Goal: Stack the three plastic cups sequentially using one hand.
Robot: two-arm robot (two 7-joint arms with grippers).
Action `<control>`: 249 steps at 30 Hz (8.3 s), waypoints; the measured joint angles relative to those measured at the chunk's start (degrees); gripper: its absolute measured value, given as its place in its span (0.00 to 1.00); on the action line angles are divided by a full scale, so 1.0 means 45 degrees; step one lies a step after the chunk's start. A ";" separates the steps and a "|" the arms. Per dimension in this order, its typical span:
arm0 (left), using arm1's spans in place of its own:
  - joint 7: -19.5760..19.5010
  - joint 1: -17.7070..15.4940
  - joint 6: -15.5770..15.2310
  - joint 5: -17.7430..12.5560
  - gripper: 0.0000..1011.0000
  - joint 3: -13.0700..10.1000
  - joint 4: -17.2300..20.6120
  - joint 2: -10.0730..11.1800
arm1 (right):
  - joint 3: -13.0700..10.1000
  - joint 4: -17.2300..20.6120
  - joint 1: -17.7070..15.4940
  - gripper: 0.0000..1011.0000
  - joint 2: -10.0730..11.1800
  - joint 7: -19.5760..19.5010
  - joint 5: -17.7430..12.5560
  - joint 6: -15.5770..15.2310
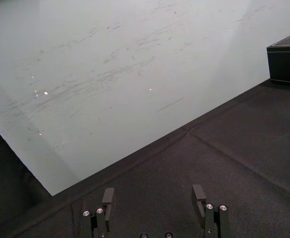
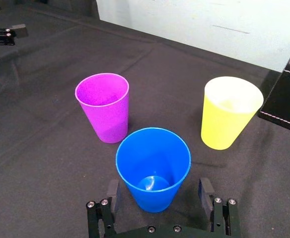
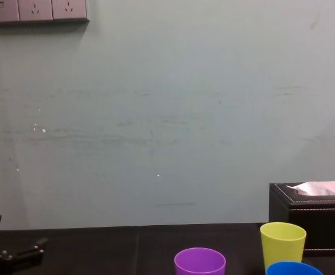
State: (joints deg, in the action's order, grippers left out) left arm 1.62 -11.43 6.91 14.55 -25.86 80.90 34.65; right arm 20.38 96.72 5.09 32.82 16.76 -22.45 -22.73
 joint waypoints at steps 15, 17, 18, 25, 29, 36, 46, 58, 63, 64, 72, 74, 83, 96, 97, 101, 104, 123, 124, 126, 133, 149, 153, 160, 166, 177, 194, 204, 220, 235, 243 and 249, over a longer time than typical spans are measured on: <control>0.0001 0.0000 -0.0001 0.0001 0.99 0.0000 0.0000 0.0000 | -0.0100 -0.0633 0.0160 0.99 -0.0674 0.0227 0.0502 0.0340; 0.0001 0.0000 0.0000 0.0001 0.99 0.0000 0.0000 0.0000 | -0.0126 -0.0663 0.0154 0.99 -0.0724 0.0246 0.0545 0.0359; 0.0000 0.0000 0.0000 0.0000 0.99 0.0000 0.0000 0.0000 | -0.0136 -0.0681 0.0154 0.99 -0.0746 0.0255 0.0568 0.0365; 0.0001 0.0000 0.0000 0.0000 0.99 0.0000 0.0000 0.0000 | -0.0208 -0.0896 0.0180 0.99 -0.0986 0.0291 0.0773 0.0413; 0.0001 0.0000 0.0000 0.0000 0.99 0.0000 0.0000 0.0000 | -0.0230 -0.1008 0.0212 0.99 -0.1118 0.0297 0.0868 0.0439; 0.0001 0.0000 0.0000 0.0001 0.99 0.0000 0.0000 0.0000 | -0.0230 -0.1224 0.0289 0.99 -0.1322 0.0387 0.1006 0.0569; 0.0001 0.0000 -0.0001 0.0000 0.99 0.0000 0.0000 0.0000 | -0.0214 -0.1479 0.0399 0.99 -0.1576 0.0435 0.1191 0.0686; 0.0001 -0.0001 0.0000 0.0000 0.99 0.0000 0.0000 0.0000 | -0.0190 -0.1707 0.0511 0.99 -0.1820 0.0472 0.1374 0.0817; 0.0001 0.0000 0.0000 0.0000 0.99 0.0000 0.0001 0.0001 | -0.0172 -0.1773 0.0537 0.99 -0.1890 0.0490 0.1446 0.0854; 0.0001 0.0000 -0.0001 0.0000 0.99 0.0000 0.0001 0.0000 | -0.0165 -0.1794 0.0550 0.99 -0.1914 0.0492 0.1468 0.0863; 0.0001 0.0000 0.0000 0.0001 0.99 0.0000 0.0000 0.0000 | -0.0192 -0.1861 0.0545 0.99 -0.2012 0.0478 0.1510 0.0930; 0.0001 0.0000 0.0000 0.0000 0.99 0.0000 0.0000 0.0000 | -0.0192 -0.1860 0.0543 0.99 -0.2005 0.0477 0.1510 0.0928; 0.0000 0.0000 0.0000 0.0001 0.99 0.0000 0.0000 0.0000 | -0.0185 -0.1847 0.0541 0.97 -0.1985 0.0471 0.1505 0.0913; 0.0000 0.0000 0.0000 0.0000 0.99 0.0000 0.0000 0.0000 | -0.0178 -0.1828 0.0541 0.71 -0.1972 0.0454 0.1493 0.0900; 0.0001 -0.0001 -0.0001 0.0001 0.99 0.0000 0.0000 0.0000 | -0.0178 -0.1828 0.0541 0.71 -0.1971 0.0453 0.1492 0.0900; 0.0001 0.0000 0.0000 0.0000 0.99 0.0000 0.0000 0.0000 | -0.0178 -0.1828 0.0541 0.71 -0.1967 0.0454 0.1489 0.0896; 0.0000 0.0000 -0.0001 0.0000 0.99 0.0000 0.0000 0.0000 | -0.0178 -0.1828 0.0541 0.71 -0.1965 0.0454 0.1487 0.0892; 0.0000 0.0000 0.0000 0.0000 0.99 0.0000 0.0000 0.0000 | -0.0453 -0.1327 0.0901 0.71 -0.1957 0.0853 0.1169 0.0844; 0.0000 0.0000 0.0000 0.0000 0.99 0.0000 0.0000 0.0000 | -0.0467 -0.1311 0.0945 0.71 -0.1954 0.0874 0.1127 0.0819; 0.0001 0.0000 0.0000 0.0000 0.99 0.0000 0.0000 0.0000 | -0.0472 -0.1242 0.1107 0.71 -0.1933 0.0948 0.0997 0.0703; 0.0001 0.0000 0.0000 0.0000 0.99 0.0000 0.0000 0.0000 | -0.0250 -0.1177 0.1679 0.71 -0.1919 0.1045 0.0830 0.0498; 0.0001 -0.0001 0.0000 0.0000 0.99 0.0000 0.0000 0.0000 | 0.0231 -0.1431 0.2584 0.71 -0.2262 0.0989 0.0660 0.0761; 0.0000 0.0000 0.0000 0.0000 0.99 0.0000 0.0000 0.0000 | 0.0342 -0.1517 0.2742 0.71 -0.2387 0.0935 0.0617 0.0886; 0.0001 0.0000 0.0000 0.0000 0.99 0.0000 0.0000 0.0000 | 0.0595 -0.1700 0.3018 0.71 -0.2527 0.0937 0.0588 0.0926; 0.0000 0.0000 -0.0001 0.0000 0.99 0.0000 0.0000 0.0000 | 0.0844 -0.1882 0.3312 0.71 -0.2628 0.0972 0.0600 0.0864; 0.0001 0.0000 -0.0001 0.0000 0.99 0.0000 0.0000 0.0000 | 0.1263 -0.2338 0.3783 0.71 -0.2950 0.1062 0.0690 0.0805; 0.0001 0.0000 0.0000 0.0000 0.99 0.0000 0.0000 0.0000 | 0.1673 -0.3184 0.4162 0.71 -0.3275 0.1210 0.0859 0.0938; 0.0000 0.0000 0.0000 0.0000 0.99 0.0000 0.0000 0.0000 | 0.1716 -0.3255 0.4175 0.71 -0.3306 0.1257 0.0904 0.1004; 0.0001 0.0000 0.0000 0.0000 0.99 0.0000 0.0000 0.0000 | 0.1311 -0.3335 0.4168 0.71 -0.3249 0.0863 0.1157 0.1230; 0.0001 0.0000 0.0000 0.0001 0.99 0.0000 0.0000 0.0000 | 0.0664 -0.3423 0.4132 0.71 -0.3116 0.0676 0.1280 0.1307; 0.0001 0.0000 0.0000 0.0000 0.99 0.0000 0.0000 0.0000 | 0.0895 -0.3030 0.3948 0.71 -0.3176 0.0985 0.1202 0.1227; 0.0001 -0.0001 0.0000 0.0001 0.99 0.0000 0.0000 0.0000 | 0.1080 -0.2773 0.3780 0.71 -0.3162 0.1085 0.1121 0.0965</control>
State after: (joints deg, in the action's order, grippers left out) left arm 1.62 -11.43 6.91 14.55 -25.86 80.90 34.65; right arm 25.23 84.24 22.10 18.59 21.65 -17.40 -18.38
